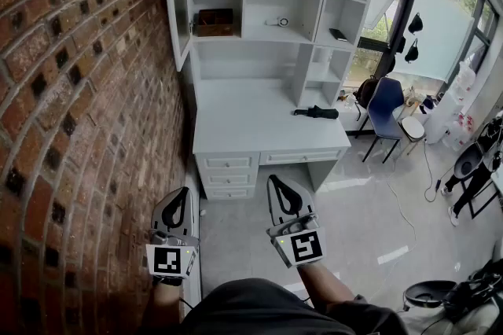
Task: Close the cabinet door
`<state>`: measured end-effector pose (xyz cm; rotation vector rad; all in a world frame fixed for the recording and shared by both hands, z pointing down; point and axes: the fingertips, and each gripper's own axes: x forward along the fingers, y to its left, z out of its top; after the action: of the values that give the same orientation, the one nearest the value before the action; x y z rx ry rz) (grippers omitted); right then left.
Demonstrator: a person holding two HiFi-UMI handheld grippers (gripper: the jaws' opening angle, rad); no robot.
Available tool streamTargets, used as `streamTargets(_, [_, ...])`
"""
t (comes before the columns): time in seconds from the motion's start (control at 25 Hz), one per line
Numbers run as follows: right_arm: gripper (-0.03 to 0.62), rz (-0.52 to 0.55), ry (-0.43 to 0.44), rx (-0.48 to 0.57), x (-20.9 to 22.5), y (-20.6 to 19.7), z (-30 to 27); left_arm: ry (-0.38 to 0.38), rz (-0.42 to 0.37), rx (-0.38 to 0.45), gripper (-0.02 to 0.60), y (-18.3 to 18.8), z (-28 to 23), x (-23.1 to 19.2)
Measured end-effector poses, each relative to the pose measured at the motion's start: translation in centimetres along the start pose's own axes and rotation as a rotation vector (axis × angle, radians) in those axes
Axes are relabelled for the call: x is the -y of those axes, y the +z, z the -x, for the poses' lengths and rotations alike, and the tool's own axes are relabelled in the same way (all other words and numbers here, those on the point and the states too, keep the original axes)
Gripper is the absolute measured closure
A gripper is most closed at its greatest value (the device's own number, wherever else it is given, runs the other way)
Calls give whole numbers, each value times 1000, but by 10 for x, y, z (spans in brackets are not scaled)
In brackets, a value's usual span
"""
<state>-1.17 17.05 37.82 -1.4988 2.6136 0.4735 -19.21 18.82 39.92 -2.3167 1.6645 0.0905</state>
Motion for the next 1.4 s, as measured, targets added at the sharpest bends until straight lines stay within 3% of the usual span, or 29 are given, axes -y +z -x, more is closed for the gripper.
streamTargets(0.52, [595, -27, 15, -2, 4, -3, 5, -2, 14, 10, 578, 1, 0, 10])
streamTargets(0.56, [595, -31, 16, -4, 4, -4, 5, -5, 20, 20, 554, 2, 0, 10])
streamTargets(0.64, [595, -32, 18, -9, 3, -6, 6, -9, 29, 40, 387, 6, 0, 11])
streamTargets(0.92, [595, -43, 38, -12, 3, -13, 10, 32, 73, 106, 234, 19, 7, 5])
streamTargets(1.4, [595, -51, 95, -17, 16, -27, 25, 109, 64, 107, 218, 23, 4, 9])
